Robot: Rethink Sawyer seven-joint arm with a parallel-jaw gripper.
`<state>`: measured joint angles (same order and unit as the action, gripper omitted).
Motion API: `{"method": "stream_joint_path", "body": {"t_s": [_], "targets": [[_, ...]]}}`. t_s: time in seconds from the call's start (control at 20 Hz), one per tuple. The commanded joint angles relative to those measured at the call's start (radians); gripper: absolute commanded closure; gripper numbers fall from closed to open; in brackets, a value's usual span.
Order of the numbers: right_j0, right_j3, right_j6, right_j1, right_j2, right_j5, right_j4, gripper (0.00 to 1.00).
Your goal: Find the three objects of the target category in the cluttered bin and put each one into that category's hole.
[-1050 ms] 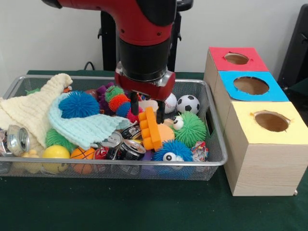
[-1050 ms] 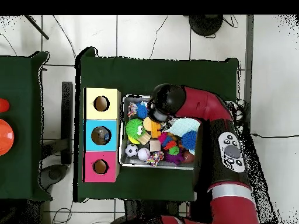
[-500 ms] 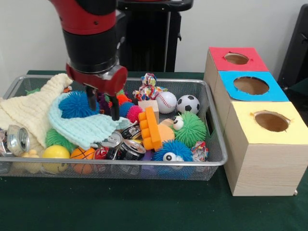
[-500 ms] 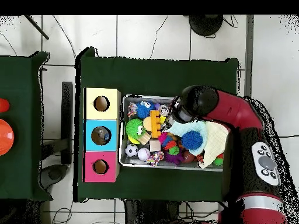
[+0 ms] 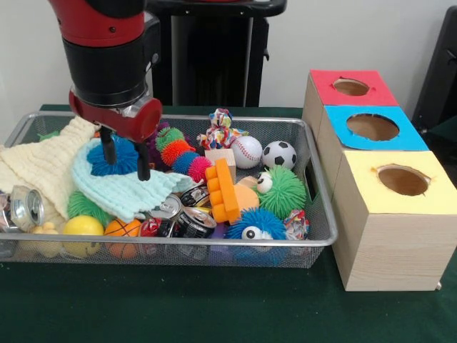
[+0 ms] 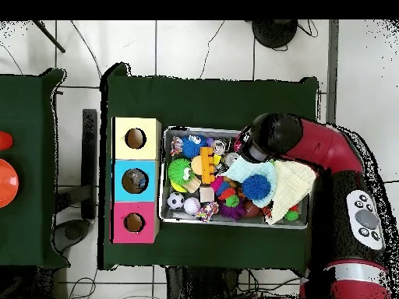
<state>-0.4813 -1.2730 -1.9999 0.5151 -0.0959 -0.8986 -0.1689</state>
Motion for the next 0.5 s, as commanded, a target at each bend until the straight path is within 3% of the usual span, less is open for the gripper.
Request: {"method": "stream_joint_path", "body": {"t_s": [0.05, 0.5], "targets": [[0.001, 0.054, 0.123, -0.054, -0.040, -0.095, -0.076, 0.00], [-0.038, 0.053, 0.156, -0.068, -0.065, -0.074, -0.084, 0.00]]}}
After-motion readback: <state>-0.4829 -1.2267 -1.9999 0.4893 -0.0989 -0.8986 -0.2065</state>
